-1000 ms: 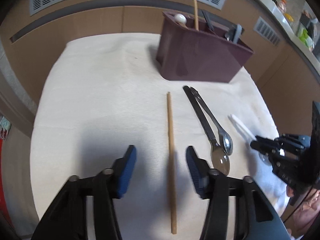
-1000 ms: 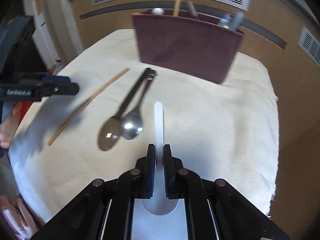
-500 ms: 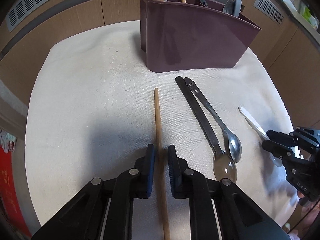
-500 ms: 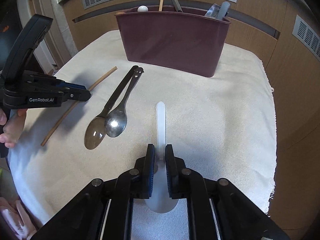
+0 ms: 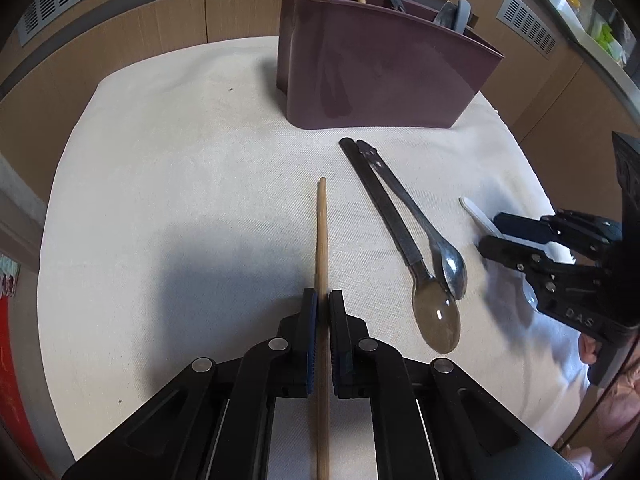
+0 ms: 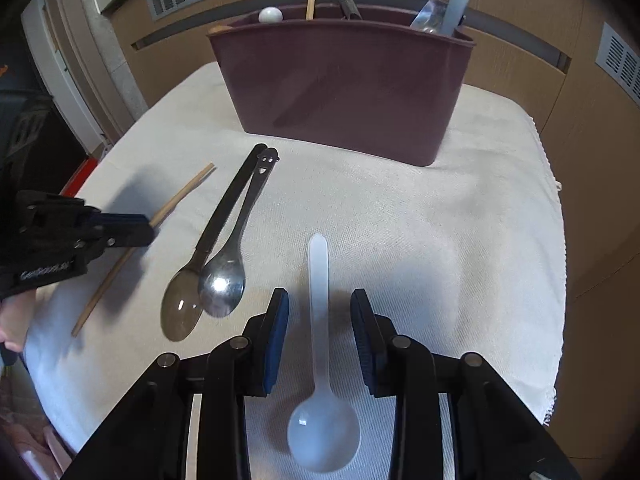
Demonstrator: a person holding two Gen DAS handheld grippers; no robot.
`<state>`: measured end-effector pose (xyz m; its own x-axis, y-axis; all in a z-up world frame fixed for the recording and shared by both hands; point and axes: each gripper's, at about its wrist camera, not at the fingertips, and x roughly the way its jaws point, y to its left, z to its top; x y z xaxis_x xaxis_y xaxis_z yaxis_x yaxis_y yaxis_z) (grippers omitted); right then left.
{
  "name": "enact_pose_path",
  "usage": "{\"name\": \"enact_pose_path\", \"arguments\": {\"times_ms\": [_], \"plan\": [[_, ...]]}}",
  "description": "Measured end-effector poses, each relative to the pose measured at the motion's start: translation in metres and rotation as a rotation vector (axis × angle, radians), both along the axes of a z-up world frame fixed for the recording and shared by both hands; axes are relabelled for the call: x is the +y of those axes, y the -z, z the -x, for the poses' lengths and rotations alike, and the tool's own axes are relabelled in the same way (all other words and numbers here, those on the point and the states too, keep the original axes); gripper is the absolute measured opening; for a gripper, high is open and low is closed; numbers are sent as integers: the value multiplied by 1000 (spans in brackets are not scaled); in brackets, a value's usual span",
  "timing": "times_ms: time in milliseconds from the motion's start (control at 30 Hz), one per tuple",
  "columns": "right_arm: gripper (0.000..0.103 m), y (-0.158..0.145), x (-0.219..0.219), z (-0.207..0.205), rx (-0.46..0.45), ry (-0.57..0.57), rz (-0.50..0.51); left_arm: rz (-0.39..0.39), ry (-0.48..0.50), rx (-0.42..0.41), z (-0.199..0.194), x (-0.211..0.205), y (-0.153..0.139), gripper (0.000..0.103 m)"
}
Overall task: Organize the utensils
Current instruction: 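Grasp the remaining wooden chopstick with the left gripper while the right holds the white spoon, then carry the chopstick and white spoon up over the maroon holder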
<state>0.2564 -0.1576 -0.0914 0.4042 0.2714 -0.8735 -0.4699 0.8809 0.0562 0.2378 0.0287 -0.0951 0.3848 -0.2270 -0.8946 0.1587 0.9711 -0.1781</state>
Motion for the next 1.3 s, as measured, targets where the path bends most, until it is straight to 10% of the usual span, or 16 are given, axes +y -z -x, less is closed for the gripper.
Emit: {"name": "enact_pose_path", "arguments": {"times_ms": [267,567,1000,1300], "plan": [[9,0,10,1,-16,-30,66,23,28,52,-13,0,0,7],[9,-3,0,3,-17,3,8,22,9,-17,-7,-5,-7,6],[9,-107,-23,41,-293,42,-200,185,-82,-513,45,-8,-152,6],[9,-242,-24,33,-695,63,-277,195,-26,-900,29,-18,-284,6]]}}
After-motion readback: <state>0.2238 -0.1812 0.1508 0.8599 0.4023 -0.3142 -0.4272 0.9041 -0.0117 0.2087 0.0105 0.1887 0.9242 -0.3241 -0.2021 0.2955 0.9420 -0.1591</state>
